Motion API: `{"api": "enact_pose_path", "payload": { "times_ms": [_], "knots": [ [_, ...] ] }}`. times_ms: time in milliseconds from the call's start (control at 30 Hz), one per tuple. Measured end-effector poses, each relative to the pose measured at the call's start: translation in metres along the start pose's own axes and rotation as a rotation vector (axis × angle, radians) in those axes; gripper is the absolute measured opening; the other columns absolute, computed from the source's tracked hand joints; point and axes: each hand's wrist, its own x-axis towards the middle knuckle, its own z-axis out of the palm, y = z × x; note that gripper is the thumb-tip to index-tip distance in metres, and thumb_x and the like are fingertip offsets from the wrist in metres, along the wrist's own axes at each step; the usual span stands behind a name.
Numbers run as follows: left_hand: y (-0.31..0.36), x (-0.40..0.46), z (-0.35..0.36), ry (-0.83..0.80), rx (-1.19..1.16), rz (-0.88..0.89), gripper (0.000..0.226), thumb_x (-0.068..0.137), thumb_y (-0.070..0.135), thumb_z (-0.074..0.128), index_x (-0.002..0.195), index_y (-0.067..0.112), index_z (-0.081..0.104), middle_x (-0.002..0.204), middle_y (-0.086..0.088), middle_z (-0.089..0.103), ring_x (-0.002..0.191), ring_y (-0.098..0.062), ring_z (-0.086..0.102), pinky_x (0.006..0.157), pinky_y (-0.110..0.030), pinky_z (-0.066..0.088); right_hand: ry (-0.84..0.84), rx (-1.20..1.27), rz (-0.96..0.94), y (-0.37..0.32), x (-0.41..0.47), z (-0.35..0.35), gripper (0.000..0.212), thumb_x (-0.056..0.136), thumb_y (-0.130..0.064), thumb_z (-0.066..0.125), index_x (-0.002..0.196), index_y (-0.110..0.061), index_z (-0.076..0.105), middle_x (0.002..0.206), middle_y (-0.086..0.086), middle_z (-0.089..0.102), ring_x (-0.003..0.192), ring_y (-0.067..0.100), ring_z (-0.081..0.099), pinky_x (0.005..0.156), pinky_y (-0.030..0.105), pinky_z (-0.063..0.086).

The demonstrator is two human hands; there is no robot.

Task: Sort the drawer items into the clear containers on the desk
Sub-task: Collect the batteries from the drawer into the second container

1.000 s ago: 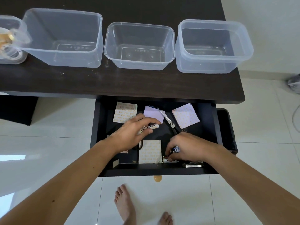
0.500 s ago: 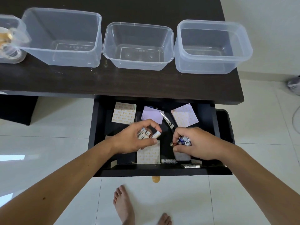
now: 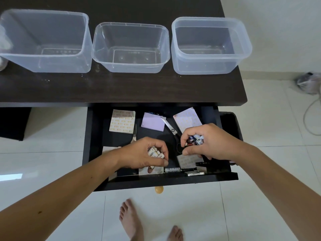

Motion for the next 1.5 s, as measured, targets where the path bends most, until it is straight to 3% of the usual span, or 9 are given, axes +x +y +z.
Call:
{"api": "enact_pose_path", "payload": {
  "times_ms": [200,367,533,733,933,1100,1200,1400,1500],
  "knots": [
    [0.010,0.017,0.009,-0.032,0.322,0.053,0.009,0.093,0.024,0.081,0.096,0.024,0.073,0.089,-0.002,0.077,0.064,-0.019,0.075,0.072,-0.034,0.061,-0.060,-0.117,-0.005,-0.010,0.006,-0.018,0.014,0.089,-0.027,0.085,0.089,-0.034,0.073,0.082,0.000,0.071,0.041,0.002,0.054,0.049,0.020,0.049],
    [0.012,0.030,0.020,-0.141,0.763,-0.030,0.025,0.097,0.045,0.071,0.121,0.039,0.073,0.119,0.005,0.073,0.115,-0.017,0.063,0.099,-0.043,0.053,-0.047,-0.095,0.000,-0.013,0.014,-0.029,0.015,0.087,-0.028,0.086,0.090,-0.039,0.076,0.067,-0.008,0.065,0.047,0.003,0.056,0.050,0.021,0.051],
    [0.022,0.037,0.021,-0.194,0.704,-0.142,0.021,0.097,0.041,0.073,0.115,0.031,0.075,0.058,0.006,0.066,0.059,-0.016,0.069,0.084,-0.035,0.060,-0.065,-0.122,-0.011,-0.007,0.017,-0.024,0.014,0.086,-0.028,0.088,0.089,-0.036,0.077,0.070,-0.005,0.068,0.044,0.002,0.055,0.048,0.017,0.048],
    [0.022,0.040,0.020,-0.277,0.623,-0.202,0.023,0.101,0.050,0.063,0.109,0.031,0.073,0.085,-0.014,0.079,0.060,-0.019,0.069,0.081,-0.036,0.057,-0.094,-0.132,-0.018,-0.005,0.015,-0.017,0.015,0.083,-0.030,0.090,0.089,-0.031,0.076,0.079,0.005,0.073,0.040,0.001,0.057,0.050,0.023,0.052],
    [0.017,0.032,0.024,-0.173,0.624,-0.121,0.022,0.099,0.054,0.064,0.101,0.033,0.070,0.074,0.002,0.072,0.051,0.003,0.059,0.076,-0.034,0.053,-0.203,-0.294,0.009,0.004,0.023,-0.016,0.021,0.078,-0.030,0.093,0.082,-0.030,0.072,0.081,-0.002,0.073,0.050,0.001,0.059,0.053,0.027,0.057],
    [0.006,0.034,0.028,-0.101,0.606,-0.029,0.024,0.096,0.054,0.067,0.117,0.042,0.067,0.108,0.011,0.073,0.098,-0.010,0.069,0.095,-0.043,0.055,-0.385,-0.633,0.042,0.004,0.036,-0.011,0.018,0.078,-0.028,0.090,0.085,-0.027,0.074,0.080,-0.014,0.061,0.089,0.005,0.062,0.065,0.032,0.053],
    [0.007,0.039,0.030,-0.138,0.589,0.007,0.025,0.098,0.052,0.066,0.122,0.047,0.068,0.117,0.012,0.075,0.099,-0.009,0.069,0.096,-0.035,0.053,-0.498,-0.753,0.084,0.002,0.042,-0.009,0.017,0.083,-0.024,0.087,0.096,-0.031,0.080,0.092,-0.015,0.059,0.094,0.015,0.064,0.062,0.027,0.048],
    [0.015,0.042,0.030,-0.205,0.486,-0.080,0.028,0.103,0.037,0.065,0.129,0.044,0.072,0.061,0.019,0.065,0.048,-0.010,0.058,0.064,-0.020,0.049,-0.588,-0.808,0.137,-0.001,0.053,-0.006,0.024,0.082,-0.027,0.089,0.104,-0.033,0.083,0.093,-0.010,0.067,0.069,0.019,0.070,0.056,0.026,0.053],
    [0.019,0.044,0.029,-0.211,0.489,-0.136,0.026,0.103,0.039,0.064,0.127,0.038,0.074,0.047,0.015,0.057,0.041,-0.005,0.051,0.055,-0.017,0.043,-0.612,-0.809,0.159,0.000,0.056,-0.001,0.021,0.083,-0.023,0.088,0.102,-0.031,0.084,0.088,-0.010,0.068,0.058,0.011,0.059,0.053,0.023,0.050]
  ]
}}
